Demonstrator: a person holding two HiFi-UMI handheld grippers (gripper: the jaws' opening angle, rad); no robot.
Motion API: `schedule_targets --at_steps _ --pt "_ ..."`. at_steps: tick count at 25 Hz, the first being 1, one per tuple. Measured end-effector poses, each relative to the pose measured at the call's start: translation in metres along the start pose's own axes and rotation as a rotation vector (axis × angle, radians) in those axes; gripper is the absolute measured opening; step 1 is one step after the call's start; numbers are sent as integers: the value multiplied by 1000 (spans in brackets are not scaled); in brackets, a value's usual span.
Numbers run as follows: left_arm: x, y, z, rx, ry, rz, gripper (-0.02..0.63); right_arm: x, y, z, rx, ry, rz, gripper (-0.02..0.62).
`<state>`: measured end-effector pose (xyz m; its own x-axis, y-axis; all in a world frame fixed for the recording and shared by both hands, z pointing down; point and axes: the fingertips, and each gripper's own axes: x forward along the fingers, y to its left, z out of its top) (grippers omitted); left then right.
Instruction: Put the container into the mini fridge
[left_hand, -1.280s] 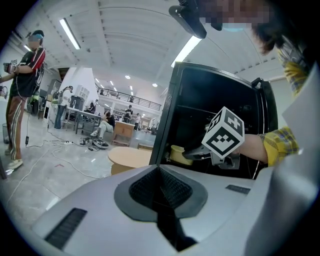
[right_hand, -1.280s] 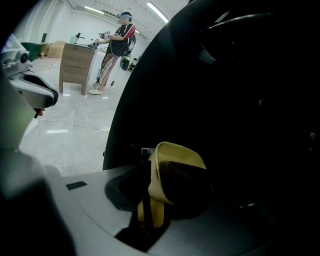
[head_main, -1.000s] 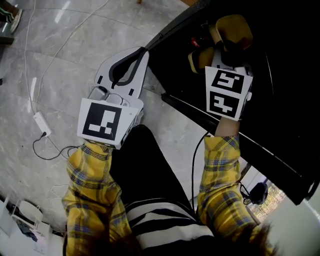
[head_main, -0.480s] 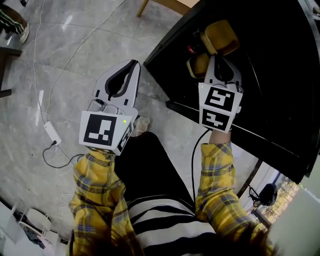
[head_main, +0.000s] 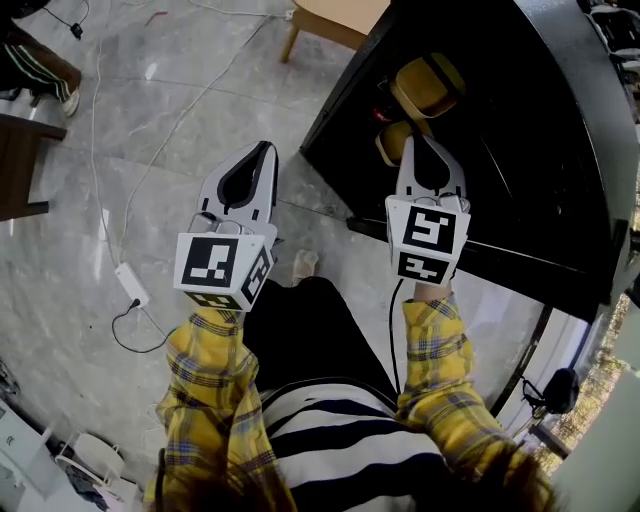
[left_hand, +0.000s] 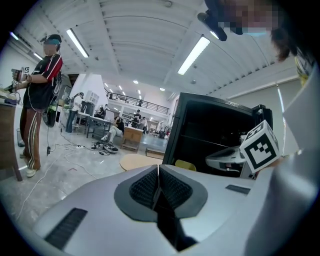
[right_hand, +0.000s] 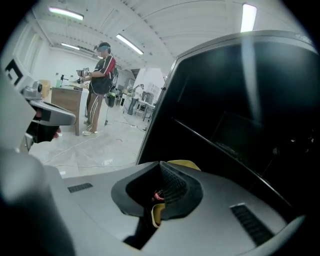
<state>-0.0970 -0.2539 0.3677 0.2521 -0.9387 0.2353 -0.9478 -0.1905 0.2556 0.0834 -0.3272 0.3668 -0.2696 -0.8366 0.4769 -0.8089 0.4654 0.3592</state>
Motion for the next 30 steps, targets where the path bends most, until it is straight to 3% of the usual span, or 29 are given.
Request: schedule_targets --at_steps 17,30 --pt "-38 6 23 53 15 64 18 -70 13 29 104 -103 88 26" --pt "-65 12 41 93 -1 100 18 -87 20 38 139 -141 141 26"
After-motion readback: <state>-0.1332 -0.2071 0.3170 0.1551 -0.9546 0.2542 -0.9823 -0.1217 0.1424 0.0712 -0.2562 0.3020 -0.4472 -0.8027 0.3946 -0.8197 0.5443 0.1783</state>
